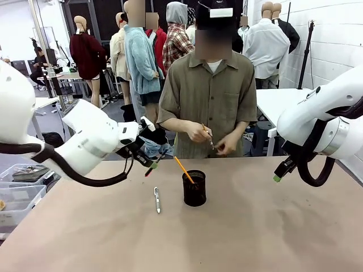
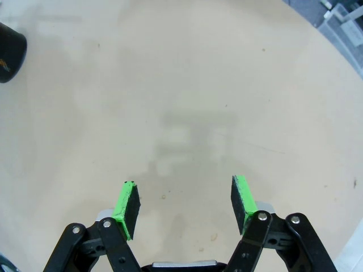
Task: Place the pens into the pen holder.
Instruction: Pick up a writing instrument from the table and place it into the Pen holder.
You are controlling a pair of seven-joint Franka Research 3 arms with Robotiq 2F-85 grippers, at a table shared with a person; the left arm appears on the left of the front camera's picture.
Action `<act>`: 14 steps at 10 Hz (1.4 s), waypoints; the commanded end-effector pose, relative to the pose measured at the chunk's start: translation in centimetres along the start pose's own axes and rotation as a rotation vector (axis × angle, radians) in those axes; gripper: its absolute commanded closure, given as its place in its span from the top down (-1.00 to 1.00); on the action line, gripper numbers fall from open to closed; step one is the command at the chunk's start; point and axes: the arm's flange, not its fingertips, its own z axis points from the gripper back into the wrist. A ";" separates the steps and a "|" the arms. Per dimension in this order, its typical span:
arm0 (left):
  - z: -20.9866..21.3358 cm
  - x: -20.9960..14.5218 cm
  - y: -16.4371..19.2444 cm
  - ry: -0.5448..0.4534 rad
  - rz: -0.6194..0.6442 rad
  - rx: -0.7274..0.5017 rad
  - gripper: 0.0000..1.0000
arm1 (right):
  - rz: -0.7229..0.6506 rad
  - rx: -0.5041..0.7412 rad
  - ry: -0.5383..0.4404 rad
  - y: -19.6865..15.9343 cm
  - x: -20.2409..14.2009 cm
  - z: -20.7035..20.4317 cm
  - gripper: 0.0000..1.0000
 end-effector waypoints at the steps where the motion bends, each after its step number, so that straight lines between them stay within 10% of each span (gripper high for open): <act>1: -0.8 -4.8 2.0 -0.103 -0.049 -0.130 -1.00 | 0.006 0.009 -0.022 -0.1 -0.5 -0.3 0.62; 4: 3.1 -9.0 2.2 -0.238 -0.094 -0.206 -1.00 | 0.006 0.009 -0.022 -0.1 -0.5 -0.3 0.62; 10: 16.0 -30.9 -0.7 -0.637 -0.077 0.017 -1.00 | 0.006 0.009 -0.022 -0.1 -0.5 -0.3 0.62; 14: 14.5 -29.3 -0.3 -0.782 -0.124 -0.009 -1.00 | 0.006 0.009 -0.022 -0.1 -0.5 -0.3 0.62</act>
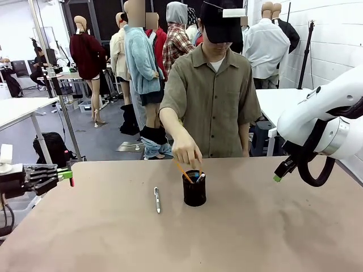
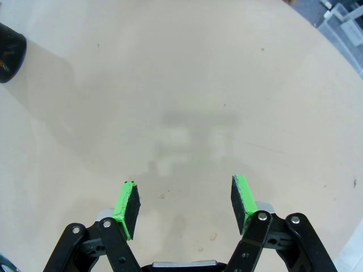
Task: Place the pens into the pen holder.
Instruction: Pick up a writing instrument from the table and place it into the Pen holder.
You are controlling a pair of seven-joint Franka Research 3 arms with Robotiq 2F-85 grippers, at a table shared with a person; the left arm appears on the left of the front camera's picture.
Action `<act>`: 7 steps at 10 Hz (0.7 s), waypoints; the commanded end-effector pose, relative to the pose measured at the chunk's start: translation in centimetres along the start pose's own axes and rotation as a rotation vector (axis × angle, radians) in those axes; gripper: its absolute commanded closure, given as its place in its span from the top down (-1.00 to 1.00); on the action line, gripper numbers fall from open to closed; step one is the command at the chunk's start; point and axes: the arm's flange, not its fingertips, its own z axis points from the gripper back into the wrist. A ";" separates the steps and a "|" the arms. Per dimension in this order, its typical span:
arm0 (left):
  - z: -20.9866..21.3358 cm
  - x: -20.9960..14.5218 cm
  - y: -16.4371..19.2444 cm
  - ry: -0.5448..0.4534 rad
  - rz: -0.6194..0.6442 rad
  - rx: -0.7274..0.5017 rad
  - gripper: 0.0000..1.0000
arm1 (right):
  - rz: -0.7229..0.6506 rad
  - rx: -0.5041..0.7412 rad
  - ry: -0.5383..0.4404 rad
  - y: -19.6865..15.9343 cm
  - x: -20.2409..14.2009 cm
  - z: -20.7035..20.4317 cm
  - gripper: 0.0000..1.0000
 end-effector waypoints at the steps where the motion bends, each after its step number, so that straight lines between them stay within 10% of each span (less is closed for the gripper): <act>1: -2.8 -0.7 -3.7 -0.026 -0.088 -0.050 -1.00 | 0.007 0.009 -0.021 -0.1 -0.5 -0.3 0.62; 7: -18.7 8.1 -3.4 -0.159 -0.201 -0.283 -1.00 | 0.007 0.009 -0.021 -0.1 -0.5 -0.3 0.62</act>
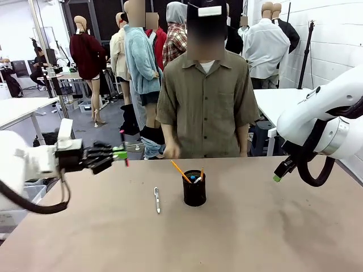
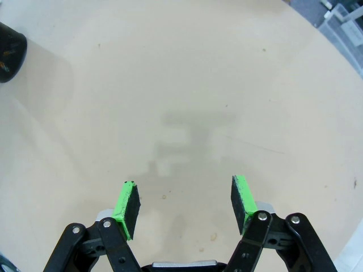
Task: Place the pens into the pen holder.
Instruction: Pick up a writing instrument from the table and place it into the Pen holder.
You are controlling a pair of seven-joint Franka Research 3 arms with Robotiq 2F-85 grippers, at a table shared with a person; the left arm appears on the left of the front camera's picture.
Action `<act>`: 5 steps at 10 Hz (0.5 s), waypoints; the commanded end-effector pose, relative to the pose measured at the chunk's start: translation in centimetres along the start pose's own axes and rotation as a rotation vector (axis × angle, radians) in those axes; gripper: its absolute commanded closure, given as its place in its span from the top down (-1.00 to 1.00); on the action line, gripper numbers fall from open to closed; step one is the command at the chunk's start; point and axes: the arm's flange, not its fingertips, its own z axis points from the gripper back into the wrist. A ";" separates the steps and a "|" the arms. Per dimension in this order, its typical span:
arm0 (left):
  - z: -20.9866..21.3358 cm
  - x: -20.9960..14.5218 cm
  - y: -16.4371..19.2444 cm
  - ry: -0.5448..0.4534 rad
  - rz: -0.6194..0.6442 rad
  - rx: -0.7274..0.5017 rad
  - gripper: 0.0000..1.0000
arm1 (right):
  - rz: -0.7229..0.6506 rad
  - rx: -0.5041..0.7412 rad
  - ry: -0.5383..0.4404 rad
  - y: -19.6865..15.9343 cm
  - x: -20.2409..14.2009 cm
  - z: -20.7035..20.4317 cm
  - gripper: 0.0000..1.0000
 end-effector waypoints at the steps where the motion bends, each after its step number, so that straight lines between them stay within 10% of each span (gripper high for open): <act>1: -3.6 -0.3 1.9 -0.049 -0.051 -0.037 -1.00 | 0.006 0.008 -0.021 -0.2 -0.5 -0.3 0.62; 5: -13.4 0.4 2.4 -0.028 0.058 -0.140 -1.00 | 0.006 0.008 -0.021 -0.2 -0.5 -0.3 0.62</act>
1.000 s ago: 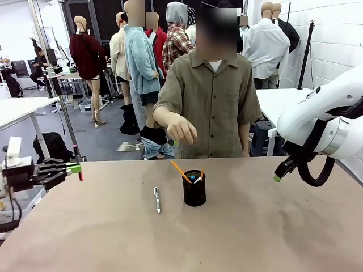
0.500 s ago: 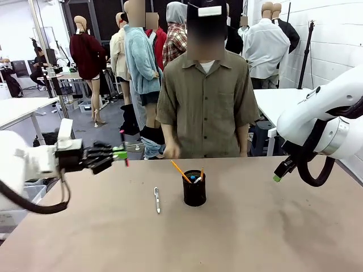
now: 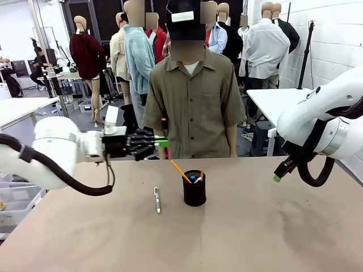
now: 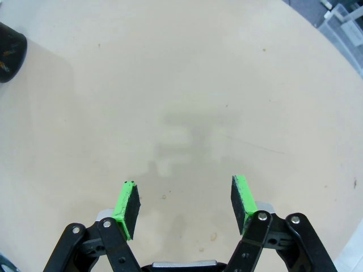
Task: Place the pens into the pen holder.
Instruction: Pick up a writing instrument from the table and place it into the Pen holder.
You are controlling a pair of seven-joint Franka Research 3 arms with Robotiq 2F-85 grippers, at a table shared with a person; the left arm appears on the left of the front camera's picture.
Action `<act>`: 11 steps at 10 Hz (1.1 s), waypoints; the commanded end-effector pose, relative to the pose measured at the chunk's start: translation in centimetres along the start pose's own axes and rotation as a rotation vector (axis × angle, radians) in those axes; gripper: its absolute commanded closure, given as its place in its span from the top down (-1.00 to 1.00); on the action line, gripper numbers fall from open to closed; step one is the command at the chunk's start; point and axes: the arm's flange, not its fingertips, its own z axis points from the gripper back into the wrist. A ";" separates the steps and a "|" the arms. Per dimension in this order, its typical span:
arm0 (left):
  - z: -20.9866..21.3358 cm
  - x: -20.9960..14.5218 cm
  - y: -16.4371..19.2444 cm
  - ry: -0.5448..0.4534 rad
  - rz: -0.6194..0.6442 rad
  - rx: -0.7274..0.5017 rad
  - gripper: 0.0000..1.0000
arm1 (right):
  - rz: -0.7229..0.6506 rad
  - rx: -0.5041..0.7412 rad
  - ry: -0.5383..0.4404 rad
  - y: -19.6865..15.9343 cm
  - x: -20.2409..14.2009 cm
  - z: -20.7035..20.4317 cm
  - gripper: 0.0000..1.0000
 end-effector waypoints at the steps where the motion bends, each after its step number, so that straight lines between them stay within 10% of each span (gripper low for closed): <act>1: -3.2 -0.3 0.9 0.060 0.063 -0.033 -1.00 | 0.005 0.008 -0.021 -0.2 -0.5 -0.3 0.62; 2: -3.6 0.1 1.2 0.311 0.140 0.073 -1.00 | 0.005 0.008 -0.021 -0.2 -0.5 -0.3 0.62; 3: -2.1 -0.6 -0.1 0.021 0.028 -0.021 -1.00 | 0.005 0.008 -0.021 -0.2 -0.5 -0.3 0.62; 11: -10.3 -5.0 0.2 0.154 0.093 -0.077 -1.00 | 0.005 0.008 -0.021 -0.2 -0.5 -0.3 0.62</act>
